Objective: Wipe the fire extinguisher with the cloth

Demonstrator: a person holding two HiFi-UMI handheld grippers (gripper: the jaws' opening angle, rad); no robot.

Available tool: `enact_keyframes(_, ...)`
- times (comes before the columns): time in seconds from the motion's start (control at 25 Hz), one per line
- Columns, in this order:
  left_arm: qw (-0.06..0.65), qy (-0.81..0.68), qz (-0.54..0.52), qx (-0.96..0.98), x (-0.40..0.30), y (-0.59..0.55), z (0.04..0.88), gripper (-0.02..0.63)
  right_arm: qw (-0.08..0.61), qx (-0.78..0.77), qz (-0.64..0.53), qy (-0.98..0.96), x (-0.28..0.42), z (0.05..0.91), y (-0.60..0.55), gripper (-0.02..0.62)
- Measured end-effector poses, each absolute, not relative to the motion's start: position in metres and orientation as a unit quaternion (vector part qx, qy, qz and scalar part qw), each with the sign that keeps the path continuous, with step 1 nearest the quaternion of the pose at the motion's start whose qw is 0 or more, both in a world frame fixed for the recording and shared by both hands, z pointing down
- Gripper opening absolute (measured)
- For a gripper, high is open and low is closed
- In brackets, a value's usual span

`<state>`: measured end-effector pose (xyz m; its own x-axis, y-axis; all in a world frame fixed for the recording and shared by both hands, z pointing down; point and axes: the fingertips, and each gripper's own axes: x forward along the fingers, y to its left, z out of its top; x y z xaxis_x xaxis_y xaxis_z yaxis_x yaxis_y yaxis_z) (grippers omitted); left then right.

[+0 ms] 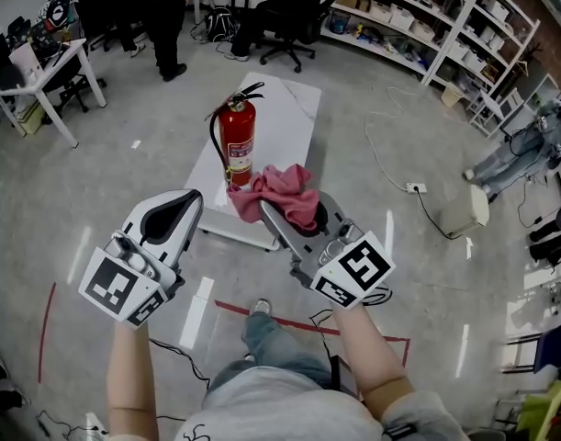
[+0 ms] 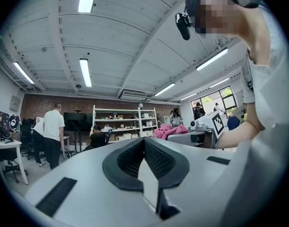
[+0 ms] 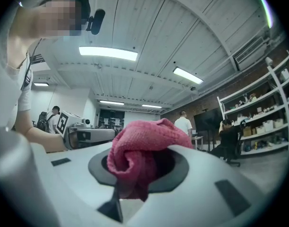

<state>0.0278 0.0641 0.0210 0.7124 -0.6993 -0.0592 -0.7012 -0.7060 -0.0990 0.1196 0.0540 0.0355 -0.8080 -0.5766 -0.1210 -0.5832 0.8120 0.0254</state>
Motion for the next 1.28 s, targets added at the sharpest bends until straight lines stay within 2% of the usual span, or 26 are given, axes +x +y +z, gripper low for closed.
enact_keyframes(0.36, 0.059, 0.367, 0.007, -0.928, 0.036, -0.025, 0.019, 0.009, 0.050, -0.289, 0.044, 0.955, 0.112, 0.033, -0.032, 0.107)
enact_keyframes(0.84, 0.055, 0.344, -0.001, -0.938, 0.032, -0.086, 0.027, 0.009, 0.050, -0.304, 0.035, 0.951, 0.103, 0.044, -0.091, 0.109)
enact_keyframes(1.28, 0.037, 0.269, -0.005, -0.962, -0.016, -0.156, 0.061, 0.009, 0.027, -0.388, 0.020, 0.921, 0.058, 0.080, -0.152, 0.109)
